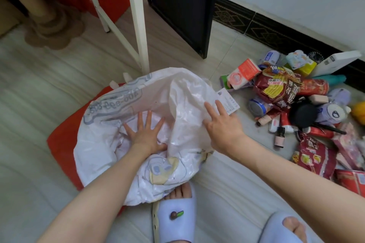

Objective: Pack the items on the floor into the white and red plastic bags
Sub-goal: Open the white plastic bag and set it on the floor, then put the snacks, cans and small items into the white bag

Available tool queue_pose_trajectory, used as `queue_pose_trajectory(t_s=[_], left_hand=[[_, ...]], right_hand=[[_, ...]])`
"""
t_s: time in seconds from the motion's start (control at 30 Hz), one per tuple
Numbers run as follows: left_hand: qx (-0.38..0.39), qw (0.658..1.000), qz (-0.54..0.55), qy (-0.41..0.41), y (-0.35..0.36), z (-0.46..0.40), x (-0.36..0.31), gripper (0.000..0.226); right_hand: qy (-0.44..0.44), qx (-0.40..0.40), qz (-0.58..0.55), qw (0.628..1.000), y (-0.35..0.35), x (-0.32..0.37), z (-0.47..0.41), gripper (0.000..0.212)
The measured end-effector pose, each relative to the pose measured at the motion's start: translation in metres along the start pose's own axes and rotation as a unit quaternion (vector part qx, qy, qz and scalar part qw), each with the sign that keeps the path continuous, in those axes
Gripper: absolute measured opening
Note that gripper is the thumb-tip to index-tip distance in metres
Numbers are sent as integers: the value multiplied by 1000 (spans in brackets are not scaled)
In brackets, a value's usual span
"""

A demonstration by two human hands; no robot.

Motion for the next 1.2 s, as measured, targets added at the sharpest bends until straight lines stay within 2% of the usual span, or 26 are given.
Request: queue_pose_trajectory(t_s=[0.07, 0.13, 0.17, 0.23, 0.27, 0.3, 0.33, 0.37, 0.43, 0.5, 0.6, 0.7, 0.83, 0.93, 0.97, 1.03, 1.13, 1.2], left_hand=[[18, 998, 64, 0, -5, 2, -4, 75], [-29, 982, 182, 49, -21, 9, -20, 56], [-69, 961, 254, 90, -32, 17, -29, 49], [-115, 881, 434, 152, -47, 36, -42, 42], [-115, 841, 504, 161, -49, 43, -44, 41], [-102, 823, 533, 168, -47, 48, -48, 43], [-86, 833, 516, 178, -43, 51, -53, 48], [-68, 870, 452, 186, -36, 50, -59, 53], [-18, 950, 261, 171, -15, 41, -62, 60], [15, 981, 141, 135, 3, 29, -54, 65], [50, 994, 54, 75, 22, 11, -32, 78], [36, 998, 7, 50, 22, 0, -21, 86], [39, 998, 1, 46, 17, -5, -23, 84], [38, 996, 47, 67, 2, 4, -29, 65], [9, 994, 80, 78, -10, 11, -33, 58], [-97, 976, 162, 106, -44, 36, -40, 46], [-270, 922, 211, 181, -100, 89, -60, 48], [-347, 884, 209, 235, -136, 120, -83, 46]], right_hand=[[15, -18, -97, 995, 2, -4, 4, 57], [60, -51, -296, 952, 2, -13, 10, 57], [82, -77, -393, 913, 2, -16, 14, 56], [121, -140, -512, 839, 1, -22, 19, 60], [143, -173, -552, 803, 2, -25, 21, 64], [168, -197, -583, 770, 6, -29, 23, 69], [185, -211, -599, 750, 10, -30, 23, 70], [190, -218, -602, 744, 13, -29, 22, 68], [186, -216, -583, 761, 16, -25, 19, 61], [188, -206, -550, 787, 15, -25, 20, 60], [195, -207, -440, 852, 8, -35, 30, 62], [207, -196, -337, 897, 8, -49, 40, 59], [211, -189, -306, 909, 8, -53, 47, 53], [199, -196, -310, 909, 2, -54, 51, 45], [193, -196, -322, 906, 0, -55, 54, 43], [177, -195, -349, 900, -1, -60, 62, 49], [144, -194, -319, 917, -6, -78, 82, 56], [132, -194, -278, 931, -9, -96, 97, 55]])
Point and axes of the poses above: each hand's wrist, its own z-axis away from the middle knuckle, its own y-axis out of the palm, x = y × z, the point moved 9 cm from there along -z, towards the middle knuckle
